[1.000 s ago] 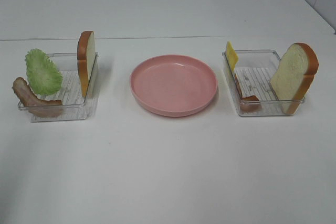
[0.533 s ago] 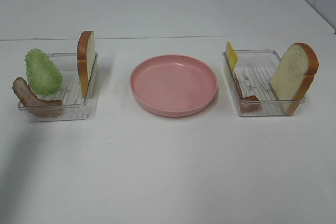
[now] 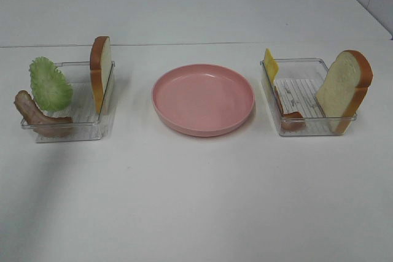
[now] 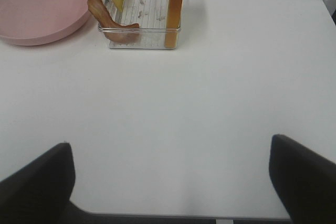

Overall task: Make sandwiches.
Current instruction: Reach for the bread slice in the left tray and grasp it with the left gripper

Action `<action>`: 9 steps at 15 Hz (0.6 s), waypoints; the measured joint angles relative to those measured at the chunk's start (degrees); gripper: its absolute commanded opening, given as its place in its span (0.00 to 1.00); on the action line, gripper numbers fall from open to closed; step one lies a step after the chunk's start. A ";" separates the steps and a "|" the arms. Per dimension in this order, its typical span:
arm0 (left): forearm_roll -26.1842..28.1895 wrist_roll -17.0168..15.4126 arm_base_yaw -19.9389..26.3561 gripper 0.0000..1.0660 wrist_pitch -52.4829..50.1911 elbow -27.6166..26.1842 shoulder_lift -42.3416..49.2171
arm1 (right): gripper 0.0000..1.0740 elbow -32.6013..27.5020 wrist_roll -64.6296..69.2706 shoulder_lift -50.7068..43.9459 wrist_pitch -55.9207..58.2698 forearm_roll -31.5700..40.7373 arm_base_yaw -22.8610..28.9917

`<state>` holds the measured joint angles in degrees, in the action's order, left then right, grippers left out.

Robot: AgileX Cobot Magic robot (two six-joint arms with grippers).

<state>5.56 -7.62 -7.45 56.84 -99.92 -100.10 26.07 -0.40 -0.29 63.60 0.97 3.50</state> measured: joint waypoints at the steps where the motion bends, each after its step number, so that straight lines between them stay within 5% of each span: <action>1: -0.97 -0.97 -0.80 0.96 1.15 -1.55 -1.83 | 0.91 0.00 0.00 0.00 0.00 0.00 0.00; 3: -3.09 -5.61 -3.55 0.96 4.47 -7.51 -9.28 | 0.91 0.00 0.00 0.00 0.00 0.00 0.00; 9: -3.21 -8.02 -6.70 0.96 6.30 -14.09 -21.60 | 0.91 0.00 0.00 0.00 0.00 0.00 0.00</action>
<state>2.35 -15.64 -14.15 63.14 -114.02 -121.70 26.07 -0.40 -0.29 63.60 0.97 3.50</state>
